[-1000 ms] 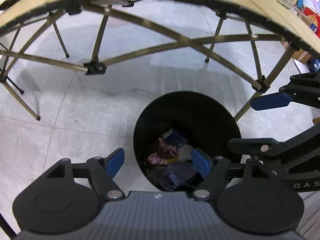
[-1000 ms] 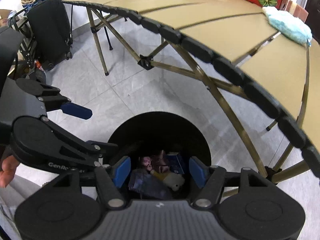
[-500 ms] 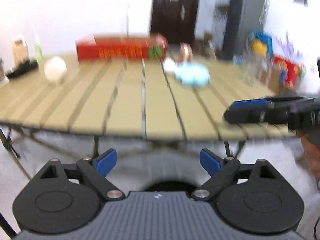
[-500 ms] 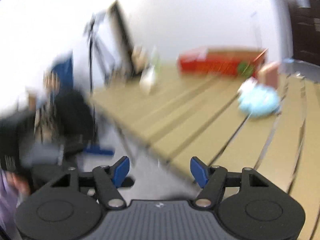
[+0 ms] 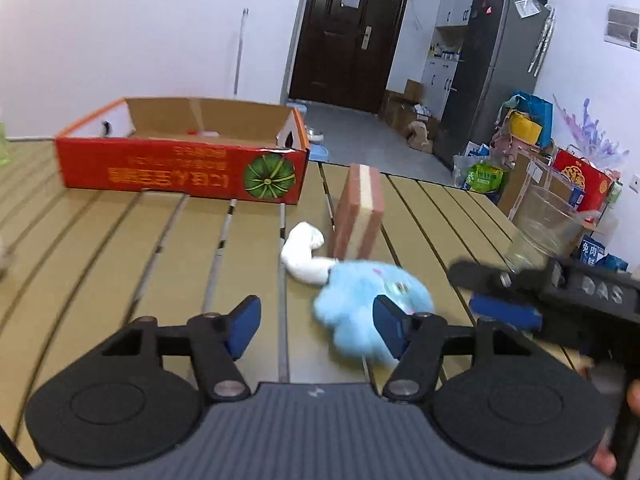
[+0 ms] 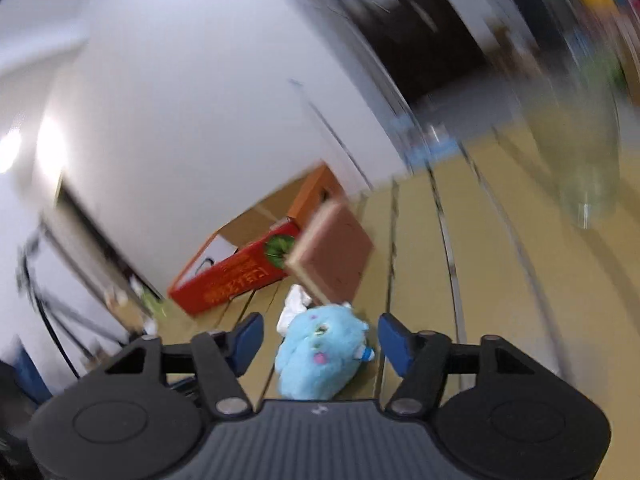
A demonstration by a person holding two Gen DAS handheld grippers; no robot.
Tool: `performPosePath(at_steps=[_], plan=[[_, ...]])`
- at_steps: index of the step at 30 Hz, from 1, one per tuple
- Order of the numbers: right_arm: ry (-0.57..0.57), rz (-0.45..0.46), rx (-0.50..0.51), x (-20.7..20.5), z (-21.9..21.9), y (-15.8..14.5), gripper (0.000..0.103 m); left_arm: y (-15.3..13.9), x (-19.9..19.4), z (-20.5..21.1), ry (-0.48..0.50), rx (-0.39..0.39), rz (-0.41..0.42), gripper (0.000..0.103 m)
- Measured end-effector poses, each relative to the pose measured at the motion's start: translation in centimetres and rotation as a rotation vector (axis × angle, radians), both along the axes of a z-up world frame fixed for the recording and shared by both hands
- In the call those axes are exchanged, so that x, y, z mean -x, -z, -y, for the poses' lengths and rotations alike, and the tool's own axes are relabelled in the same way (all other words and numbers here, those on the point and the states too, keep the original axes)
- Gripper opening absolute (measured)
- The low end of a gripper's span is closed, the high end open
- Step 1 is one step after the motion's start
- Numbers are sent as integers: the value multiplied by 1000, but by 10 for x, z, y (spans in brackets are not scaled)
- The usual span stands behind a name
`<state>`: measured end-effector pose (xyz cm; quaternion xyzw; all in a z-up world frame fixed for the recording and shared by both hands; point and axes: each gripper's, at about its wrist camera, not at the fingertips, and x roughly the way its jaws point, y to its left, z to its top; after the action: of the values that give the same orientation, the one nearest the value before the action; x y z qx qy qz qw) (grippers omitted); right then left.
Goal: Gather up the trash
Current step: 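Close both tools on the light-blue plush toy, then lift the light-blue plush with both tools and carry it toward the bin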
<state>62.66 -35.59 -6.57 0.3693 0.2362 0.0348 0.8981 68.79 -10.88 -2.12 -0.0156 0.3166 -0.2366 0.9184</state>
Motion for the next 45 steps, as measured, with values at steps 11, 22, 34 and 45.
performPosePath(at_steps=[11,22,34,45], plan=[[-49,-32,-34,-28,-18,31,36,38,-53,0,47,214,-164,36],[-147,-36,62,-9,-24,-1,26,19,-1,-6,93,203,-150,0],[-365,-126,119,26,0,-15,27,3,62,-42,93,118,-75,53],[-335,-155,102,27,15,0,26,42,32,-9,172,254,-223,43]])
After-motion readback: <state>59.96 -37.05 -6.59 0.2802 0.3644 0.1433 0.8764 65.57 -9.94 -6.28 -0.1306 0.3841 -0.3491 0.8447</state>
